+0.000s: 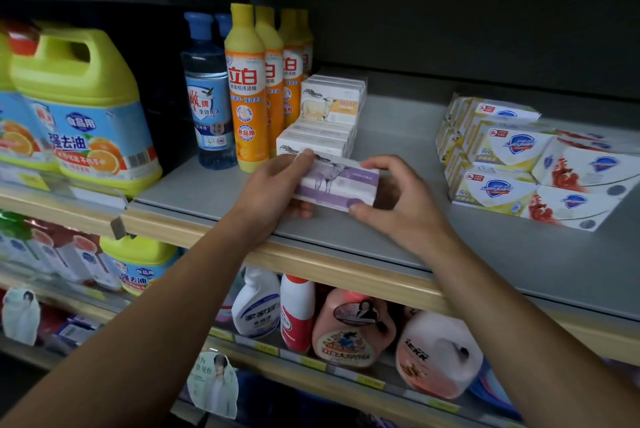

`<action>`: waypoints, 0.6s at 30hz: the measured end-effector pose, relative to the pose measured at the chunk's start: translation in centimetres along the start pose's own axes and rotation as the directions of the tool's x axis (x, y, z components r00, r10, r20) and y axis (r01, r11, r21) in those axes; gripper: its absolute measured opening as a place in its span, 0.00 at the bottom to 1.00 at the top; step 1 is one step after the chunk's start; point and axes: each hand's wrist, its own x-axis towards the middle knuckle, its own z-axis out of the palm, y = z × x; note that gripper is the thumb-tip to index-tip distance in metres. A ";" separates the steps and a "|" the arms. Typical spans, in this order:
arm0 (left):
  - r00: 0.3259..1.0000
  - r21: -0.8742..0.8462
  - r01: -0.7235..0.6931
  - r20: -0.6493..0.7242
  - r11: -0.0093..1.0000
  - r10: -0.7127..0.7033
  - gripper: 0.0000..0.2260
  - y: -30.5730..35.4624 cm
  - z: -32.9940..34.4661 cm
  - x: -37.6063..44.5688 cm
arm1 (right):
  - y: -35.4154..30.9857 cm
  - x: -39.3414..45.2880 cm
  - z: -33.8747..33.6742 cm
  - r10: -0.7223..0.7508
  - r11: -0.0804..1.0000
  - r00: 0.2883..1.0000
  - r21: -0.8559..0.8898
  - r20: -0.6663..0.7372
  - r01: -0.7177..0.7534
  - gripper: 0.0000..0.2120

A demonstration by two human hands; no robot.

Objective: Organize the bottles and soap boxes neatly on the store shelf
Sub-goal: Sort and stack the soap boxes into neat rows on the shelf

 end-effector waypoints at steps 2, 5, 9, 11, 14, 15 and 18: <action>0.999 -0.054 -0.028 0.027 0.998 0.030 0.06 -0.2 0.0 -0.2 | 0.0 0.0 0.0 -0.068 0.994 0.998 -0.086 -0.016 0.067 0.30; 0.994 -0.143 -0.062 0.081 0.988 0.074 0.12 -0.4 -0.2 -0.5 | 0.0 0.1 0.1 -0.032 0.998 0.999 -0.048 0.012 0.033 0.33; 0.980 -0.228 -0.113 0.134 0.967 0.146 0.19 -0.5 -1.1 -0.6 | 0.3 0.3 0.3 0.056 0.997 0.998 0.056 0.018 -0.057 0.18; 0.970 -0.261 -0.135 0.161 0.956 0.181 0.21 -0.7 -1.4 -0.5 | 0.2 0.3 0.4 0.019 0.999 1.000 0.030 -0.017 -0.019 0.15; 0.954 -0.300 -0.176 0.185 0.938 0.238 0.22 -0.7 -1.5 -0.5 | 0.2 0.2 0.4 -0.068 0.997 0.994 -0.053 -0.084 0.063 0.20; 0.953 -0.316 -0.175 0.184 0.933 0.241 0.22 -0.7 -1.5 -0.6 | 0.2 0.2 0.4 -0.104 0.989 0.990 -0.115 -0.099 0.092 0.22; 0.955 -0.374 -0.146 0.189 0.916 0.230 0.24 -0.9 -1.7 -0.4 | 0.0 0.2 0.3 -0.196 0.955 0.971 -0.253 -0.138 0.157 0.25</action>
